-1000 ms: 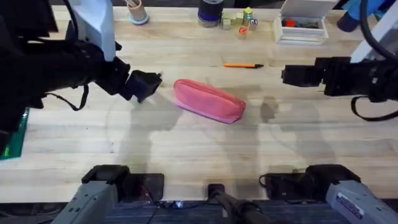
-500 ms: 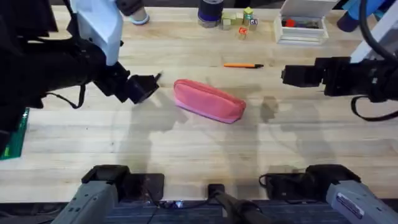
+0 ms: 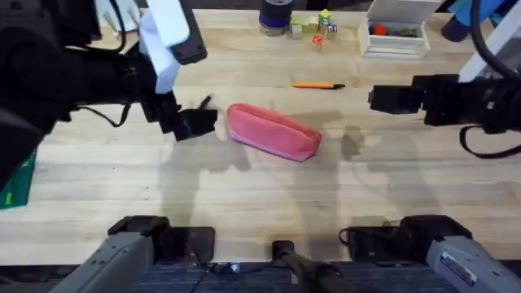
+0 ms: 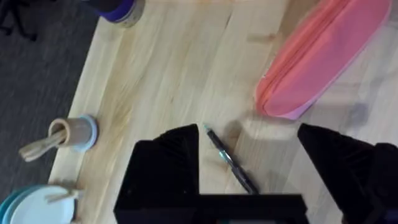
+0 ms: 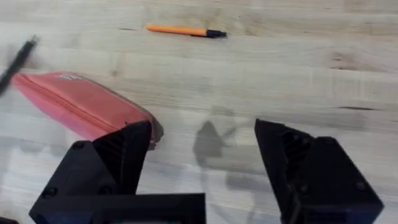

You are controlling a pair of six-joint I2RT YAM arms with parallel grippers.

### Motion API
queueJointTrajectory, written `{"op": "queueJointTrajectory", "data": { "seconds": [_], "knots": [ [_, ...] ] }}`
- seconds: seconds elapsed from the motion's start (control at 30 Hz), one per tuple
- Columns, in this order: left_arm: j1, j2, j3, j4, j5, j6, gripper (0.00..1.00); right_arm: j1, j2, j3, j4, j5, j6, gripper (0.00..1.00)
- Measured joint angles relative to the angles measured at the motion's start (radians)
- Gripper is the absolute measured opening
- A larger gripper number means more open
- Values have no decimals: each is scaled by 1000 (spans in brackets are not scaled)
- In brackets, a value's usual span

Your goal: Unzip the bag, pick up the pens from the table one at a time and place them inside, then zip the bag closed.

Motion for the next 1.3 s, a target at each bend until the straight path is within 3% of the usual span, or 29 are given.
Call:
{"op": "queueJointTrajectory", "data": {
  "seconds": [0.37,0.6,1.3],
  "knots": [
    [0,197,0,5,154,144,993,0,0,0,0,0,0,996],
    [0,281,0,21,171,163,993,0,0,0,0,0,0,996],
    [0,335,0,49,179,173,972,0,0,0,0,0,0,996]
  ]
}}
